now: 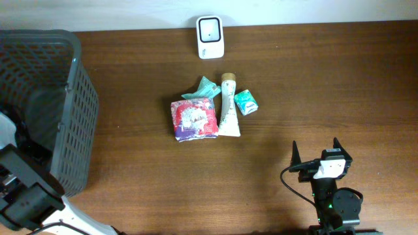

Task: Scan the item barcode
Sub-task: 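Grasp the orange tissue pack from the basket with left gripper, place on table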

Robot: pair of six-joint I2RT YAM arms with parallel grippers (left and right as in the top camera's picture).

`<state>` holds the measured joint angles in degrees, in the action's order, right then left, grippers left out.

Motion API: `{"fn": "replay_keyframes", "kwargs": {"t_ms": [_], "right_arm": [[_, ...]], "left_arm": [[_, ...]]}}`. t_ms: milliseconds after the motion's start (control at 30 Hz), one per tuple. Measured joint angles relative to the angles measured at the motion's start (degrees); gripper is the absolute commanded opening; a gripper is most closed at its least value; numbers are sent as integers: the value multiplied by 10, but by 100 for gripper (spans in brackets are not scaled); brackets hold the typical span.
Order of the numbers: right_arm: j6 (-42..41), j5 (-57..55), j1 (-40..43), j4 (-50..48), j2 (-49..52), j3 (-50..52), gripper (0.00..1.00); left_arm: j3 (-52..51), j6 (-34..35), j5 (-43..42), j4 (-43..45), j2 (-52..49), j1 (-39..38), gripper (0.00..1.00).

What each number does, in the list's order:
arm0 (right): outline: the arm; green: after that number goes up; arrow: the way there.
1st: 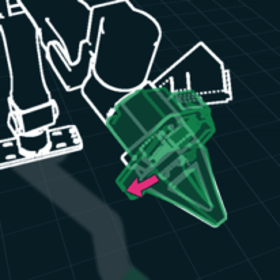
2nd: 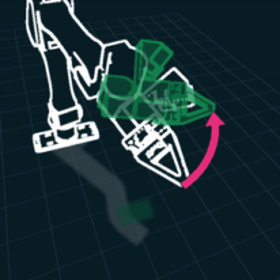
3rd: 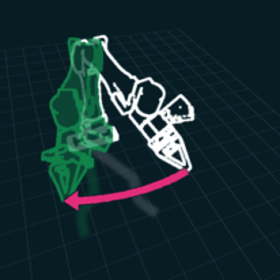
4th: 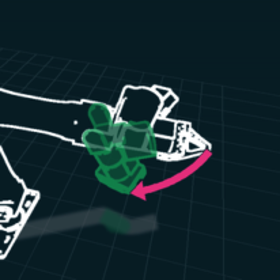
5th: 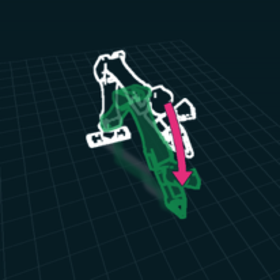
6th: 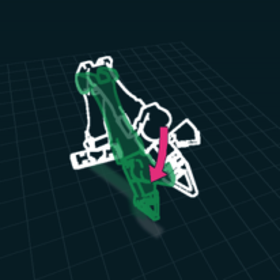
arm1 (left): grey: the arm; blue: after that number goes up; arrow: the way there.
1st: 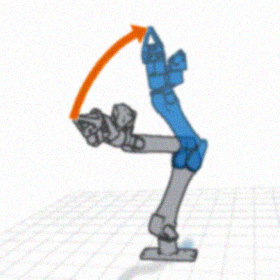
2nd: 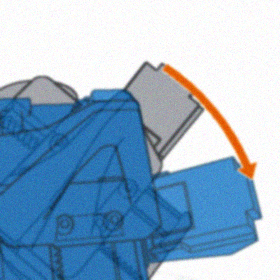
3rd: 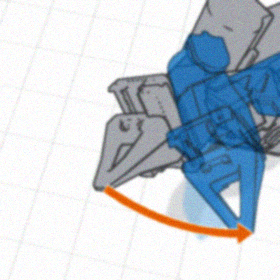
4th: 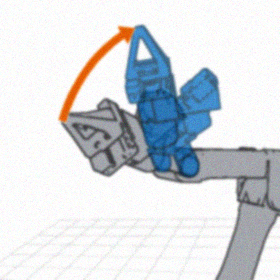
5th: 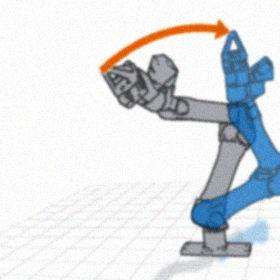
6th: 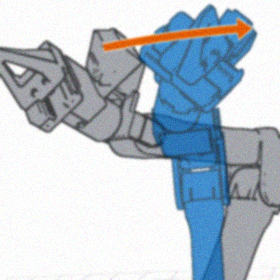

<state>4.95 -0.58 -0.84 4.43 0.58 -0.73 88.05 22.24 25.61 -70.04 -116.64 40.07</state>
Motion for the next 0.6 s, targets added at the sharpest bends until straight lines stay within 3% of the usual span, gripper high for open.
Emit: {"fn": "replay_keyframes", "kwargs": {"t_ms": [300,367,400,433,467,600], "right_arm": [[0,0,0,0,0,0,99],[0,0,0,0,0,0,99],[0,0,0,0,0,0,99],[0,0,0,0,0,0,99],[0,0,0,0,0,0,99],[0,0,0,0,0,0,99]], "left_arm": [[-25,2,-29,92,0,17,80],[-25,-3,-29,103,0,17,63],[-26,-7,-30,105,0,17,47],[-29,-10,-31,109,0,17,20],[-29,-11,-32,110,0,18,2],[-29,-14,-33,105,0,18,0]]}}
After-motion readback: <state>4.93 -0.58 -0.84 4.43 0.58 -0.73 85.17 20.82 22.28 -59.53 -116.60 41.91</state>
